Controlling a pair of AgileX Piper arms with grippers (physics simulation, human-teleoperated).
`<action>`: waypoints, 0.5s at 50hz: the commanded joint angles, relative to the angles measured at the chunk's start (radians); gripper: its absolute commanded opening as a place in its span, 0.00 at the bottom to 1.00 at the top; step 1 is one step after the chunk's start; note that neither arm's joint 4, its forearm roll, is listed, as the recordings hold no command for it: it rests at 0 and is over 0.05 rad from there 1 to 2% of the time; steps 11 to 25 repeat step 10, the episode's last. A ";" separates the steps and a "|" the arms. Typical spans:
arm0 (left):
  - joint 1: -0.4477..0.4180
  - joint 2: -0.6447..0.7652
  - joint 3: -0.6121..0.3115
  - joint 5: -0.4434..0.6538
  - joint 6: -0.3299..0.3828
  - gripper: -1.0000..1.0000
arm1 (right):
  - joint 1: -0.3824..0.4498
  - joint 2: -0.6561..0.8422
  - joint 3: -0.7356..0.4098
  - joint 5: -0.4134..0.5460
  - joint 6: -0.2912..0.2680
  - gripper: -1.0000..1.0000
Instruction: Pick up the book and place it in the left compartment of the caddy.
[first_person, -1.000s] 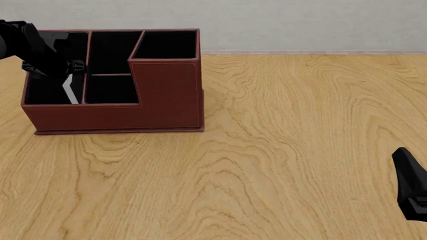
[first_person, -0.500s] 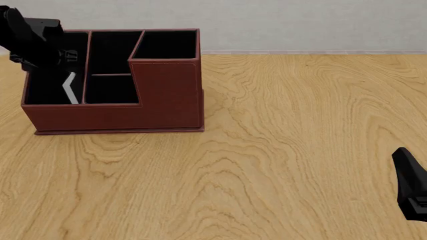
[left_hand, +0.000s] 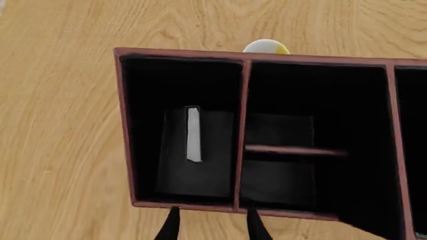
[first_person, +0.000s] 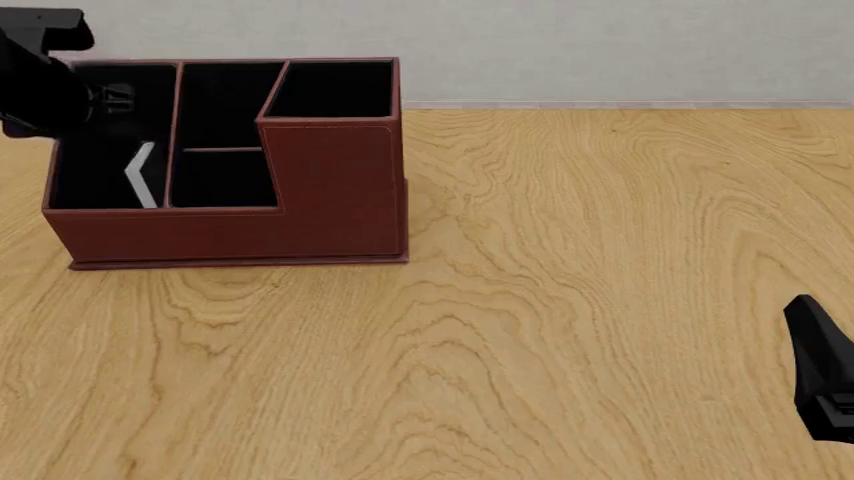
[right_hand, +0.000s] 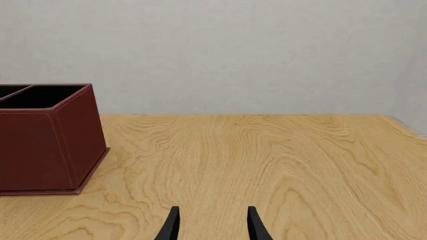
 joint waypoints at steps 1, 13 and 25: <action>-0.017 -0.189 0.149 0.003 -0.034 1.00 | 0.000 -0.002 0.000 0.002 0.000 1.00; -0.056 -0.362 0.265 0.036 -0.100 1.00 | 0.000 -0.002 0.000 0.002 0.000 1.00; -0.056 -0.362 0.265 0.036 -0.100 1.00 | 0.000 -0.002 0.000 0.002 0.000 1.00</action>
